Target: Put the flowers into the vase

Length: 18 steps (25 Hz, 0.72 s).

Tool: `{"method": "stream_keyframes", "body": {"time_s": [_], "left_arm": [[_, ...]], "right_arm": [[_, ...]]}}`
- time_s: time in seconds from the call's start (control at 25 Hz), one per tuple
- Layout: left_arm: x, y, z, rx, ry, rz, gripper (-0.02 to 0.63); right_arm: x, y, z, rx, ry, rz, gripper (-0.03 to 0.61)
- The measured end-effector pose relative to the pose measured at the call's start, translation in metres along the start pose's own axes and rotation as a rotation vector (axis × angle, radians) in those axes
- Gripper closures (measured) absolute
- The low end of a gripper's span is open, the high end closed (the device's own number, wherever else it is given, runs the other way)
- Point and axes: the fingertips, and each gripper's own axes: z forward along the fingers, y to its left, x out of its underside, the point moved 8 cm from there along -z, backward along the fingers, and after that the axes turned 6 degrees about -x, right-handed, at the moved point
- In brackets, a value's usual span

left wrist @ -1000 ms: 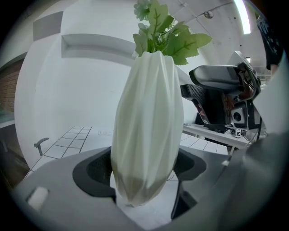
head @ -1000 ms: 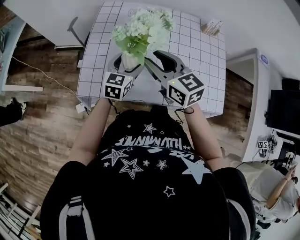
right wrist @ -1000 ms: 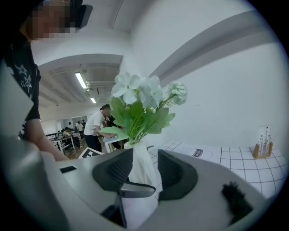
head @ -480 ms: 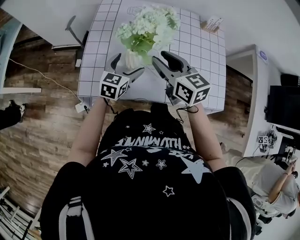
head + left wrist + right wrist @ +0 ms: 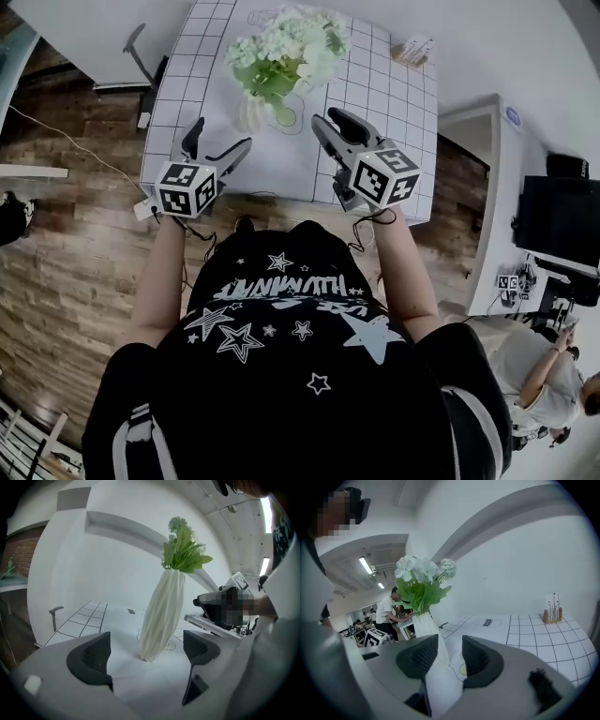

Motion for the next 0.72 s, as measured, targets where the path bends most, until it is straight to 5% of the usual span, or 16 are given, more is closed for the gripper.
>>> {"method": "stream_keyframes", "body": {"time_s": [0.52, 0.64, 0.72], "left_arm": [[-0.008, -0.089, -0.068, -0.125, -0.096, -0.007, 0.182], [-0.006, -0.113, -0.084, -0.181, -0.144, 0.007, 0.288], [-0.001, -0.129, -0.096, -0.211, -0.168, -0.006, 0.361]], "right_arm": [[0.012, -0.004, -0.076, -0.126, -0.063, 0.032, 0.413], [0.022, -0.004, -0.104, -0.138, -0.078, 0.040, 0.444], [0.029, 0.000, -0.124, -0.155, -0.093, 0.034, 0.523]]}}
